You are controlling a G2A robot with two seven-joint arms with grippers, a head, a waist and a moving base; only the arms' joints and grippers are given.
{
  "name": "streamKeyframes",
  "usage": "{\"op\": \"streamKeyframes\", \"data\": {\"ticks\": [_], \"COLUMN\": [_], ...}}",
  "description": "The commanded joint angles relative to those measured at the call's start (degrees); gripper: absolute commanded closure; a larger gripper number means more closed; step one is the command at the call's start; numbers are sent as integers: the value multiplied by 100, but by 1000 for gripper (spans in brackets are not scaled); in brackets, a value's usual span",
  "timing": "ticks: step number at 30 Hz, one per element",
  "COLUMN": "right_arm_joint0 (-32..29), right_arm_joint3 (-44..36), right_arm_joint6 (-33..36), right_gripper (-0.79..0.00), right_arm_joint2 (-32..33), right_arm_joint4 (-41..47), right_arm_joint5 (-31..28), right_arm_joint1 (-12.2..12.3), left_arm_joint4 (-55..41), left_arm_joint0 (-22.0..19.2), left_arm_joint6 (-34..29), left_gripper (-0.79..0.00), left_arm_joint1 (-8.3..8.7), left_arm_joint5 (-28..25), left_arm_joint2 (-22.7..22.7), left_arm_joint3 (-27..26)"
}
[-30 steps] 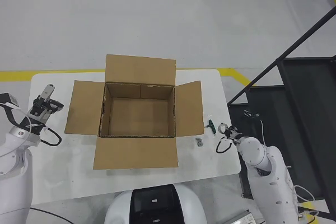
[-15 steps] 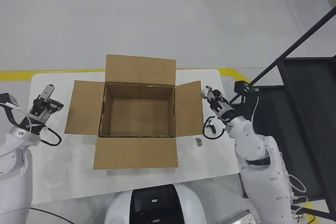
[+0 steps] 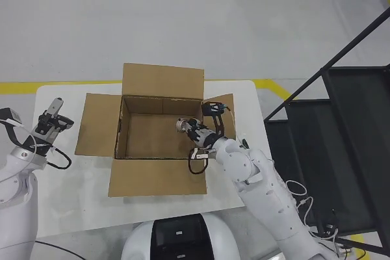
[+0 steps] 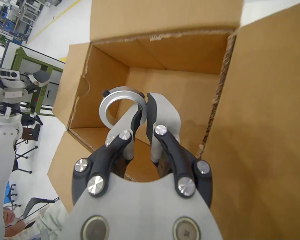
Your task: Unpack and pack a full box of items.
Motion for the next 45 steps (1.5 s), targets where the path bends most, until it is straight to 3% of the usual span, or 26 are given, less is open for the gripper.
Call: {"op": "streamKeyframes", "data": {"ticks": [1, 2, 3, 10, 17, 23, 31, 39, 45], "right_arm_joint0": [101, 145, 183, 159, -559, -1297, -2321, -2929, -2849], "right_arm_joint3": [184, 256, 320, -64, -1586, -2385, -2376, -2093, -1663], "right_arm_joint6": [40, 46, 49, -105, -323, 358, 1050, 2578, 2659], "right_gripper": [-271, -391, -785, -785, -785, -785, -785, -785, -785], "right_arm_joint2": [-147, -197, -227, 9, 1283, 2533, 3862, 3604, 2975], "right_arm_joint4": [81, 119, 170, 523, 862, 441, 143, -323, -919], "right_arm_joint5": [84, 131, 202, 150, -148, -489, -466, -1126, -1489], "right_arm_joint1": [-29, -42, -55, -47, 118, 307, 446, 565, 606], "left_arm_joint4": [0, 0, 0, 0, 0, 0, 0, 0, 0], "left_arm_joint0": [0, 0, 0, 0, 0, 0, 0, 0, 0], "left_arm_joint6": [0, 0, 0, 0, 0, 0, 0, 0, 0], "left_gripper": [-785, -785, -785, -785, -785, -785, -785, -785, -785], "left_arm_joint1": [0, 0, 0, 0, 0, 0, 0, 0, 0], "left_arm_joint5": [0, 0, 0, 0, 0, 0, 0, 0, 0], "left_arm_joint2": [0, 0, 0, 0, 0, 0, 0, 0, 0], "left_arm_joint3": [0, 0, 0, 0, 0, 0, 0, 0, 0]}}
